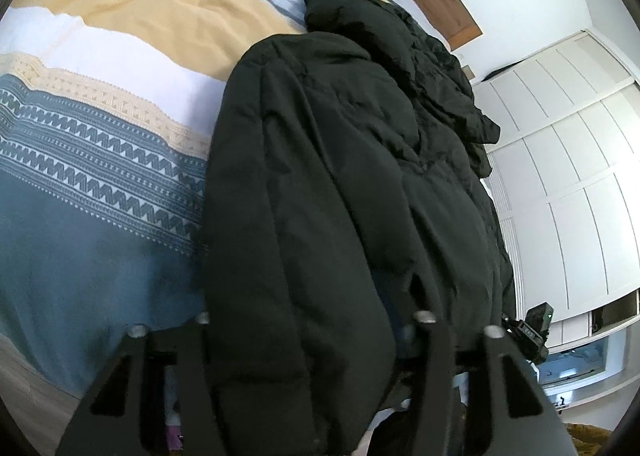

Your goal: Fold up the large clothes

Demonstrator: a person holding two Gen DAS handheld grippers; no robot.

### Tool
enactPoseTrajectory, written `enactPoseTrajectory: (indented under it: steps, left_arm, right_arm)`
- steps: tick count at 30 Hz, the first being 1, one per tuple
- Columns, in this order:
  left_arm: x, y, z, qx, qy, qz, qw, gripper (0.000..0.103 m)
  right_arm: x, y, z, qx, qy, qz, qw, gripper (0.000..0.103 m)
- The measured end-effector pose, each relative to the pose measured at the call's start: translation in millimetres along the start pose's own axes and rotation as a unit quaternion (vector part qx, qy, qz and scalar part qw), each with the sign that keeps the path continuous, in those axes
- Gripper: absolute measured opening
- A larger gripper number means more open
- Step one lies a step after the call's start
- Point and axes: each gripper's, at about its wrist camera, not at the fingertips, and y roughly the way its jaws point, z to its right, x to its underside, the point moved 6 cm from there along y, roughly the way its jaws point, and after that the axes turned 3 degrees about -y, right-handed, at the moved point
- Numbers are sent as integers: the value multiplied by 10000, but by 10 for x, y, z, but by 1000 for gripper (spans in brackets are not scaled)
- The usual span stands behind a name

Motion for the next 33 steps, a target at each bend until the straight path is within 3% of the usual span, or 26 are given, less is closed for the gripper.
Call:
enactPoseTrajectory:
  steps: [3,6,12,16,23,28,33]
  left_arm:
    - [24,-13,68,26,64,26,10000,26]
    - [12,-48,177,130,115,-20,9998,19]
    - [-419,-395,609,727,197,277,9968,16]
    - [-928,-691,990,1189,336,660,9901,16]
    - [-1940,-796,1404,1578,303,1066,9812,16]
    - [-2828,-528,1552,1746,-105,1253,9766,16]
    - [-3688,56,1597,1591,-414,1363,9769,16]
  right_arm:
    - [9,-2,-82,-43,-101,32,9999,26]
    - [-11,-23,-172,-94,-161,68,9998,18]
    - [-437,-400,-558,-477,-332,687,9959,14]
    - [-896,-650,-896,-607,-527,1108,9906,14]
    - [-1818,-841,-1330,-831,-593,1695,9802,14]
    - [-2582,-670,-1544,-813,-447,1941,9766,14]
    - [-3426,-183,-1500,-441,-235,1951,9795,14]
